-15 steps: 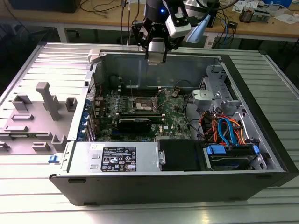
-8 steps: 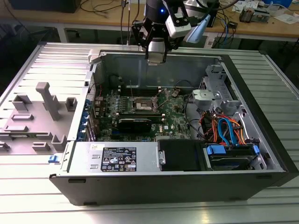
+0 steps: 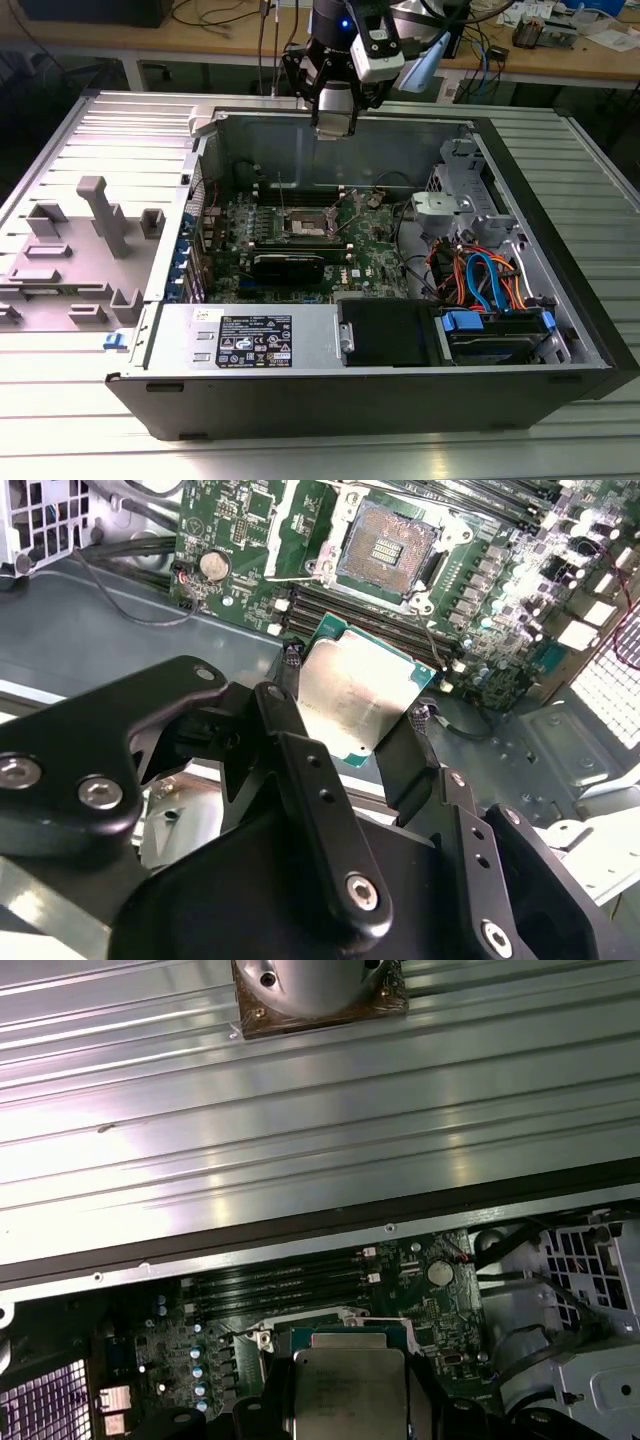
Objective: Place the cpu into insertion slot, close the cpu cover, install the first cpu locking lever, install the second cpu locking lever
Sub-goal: 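Place the cpu into insertion slot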
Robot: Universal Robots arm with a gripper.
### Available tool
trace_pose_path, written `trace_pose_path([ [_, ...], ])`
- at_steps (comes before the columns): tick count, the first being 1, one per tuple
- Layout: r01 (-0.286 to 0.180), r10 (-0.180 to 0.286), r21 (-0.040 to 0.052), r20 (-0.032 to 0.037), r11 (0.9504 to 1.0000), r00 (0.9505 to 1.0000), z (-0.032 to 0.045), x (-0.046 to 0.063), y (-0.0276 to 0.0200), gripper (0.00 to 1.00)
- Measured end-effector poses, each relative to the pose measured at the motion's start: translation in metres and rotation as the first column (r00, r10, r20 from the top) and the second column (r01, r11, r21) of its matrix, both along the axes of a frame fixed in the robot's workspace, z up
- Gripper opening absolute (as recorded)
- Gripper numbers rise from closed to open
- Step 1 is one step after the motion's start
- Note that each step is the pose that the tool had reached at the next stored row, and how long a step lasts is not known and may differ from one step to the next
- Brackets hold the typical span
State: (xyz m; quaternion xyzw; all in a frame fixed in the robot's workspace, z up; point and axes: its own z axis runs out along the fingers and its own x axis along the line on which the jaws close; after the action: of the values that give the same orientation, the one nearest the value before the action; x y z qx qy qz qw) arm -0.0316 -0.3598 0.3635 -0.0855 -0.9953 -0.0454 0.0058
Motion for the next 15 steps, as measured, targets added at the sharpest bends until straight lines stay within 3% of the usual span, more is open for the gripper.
trace_pose_path([
  [6, 0.033, -0.033, -0.0001, -0.0001, 0.9995, 0.9995, -0.0006, -0.0007, 0.0000, 0.55],
  [11, 0.110, -0.110, -0.0001, -0.0001, 0.9939, 0.9939, -0.0012, -0.0007, 0.0000, 0.55],
  [13, 0.149, -0.149, -0.0001, -0.0002, 0.9889, 0.9889, -0.0016, -0.0007, -0.0001, 0.55],
  [15, 0.159, -0.159, -0.0001, -0.0002, 0.9873, 0.9873, -0.0017, -0.0007, -0.0001, 0.55],
])
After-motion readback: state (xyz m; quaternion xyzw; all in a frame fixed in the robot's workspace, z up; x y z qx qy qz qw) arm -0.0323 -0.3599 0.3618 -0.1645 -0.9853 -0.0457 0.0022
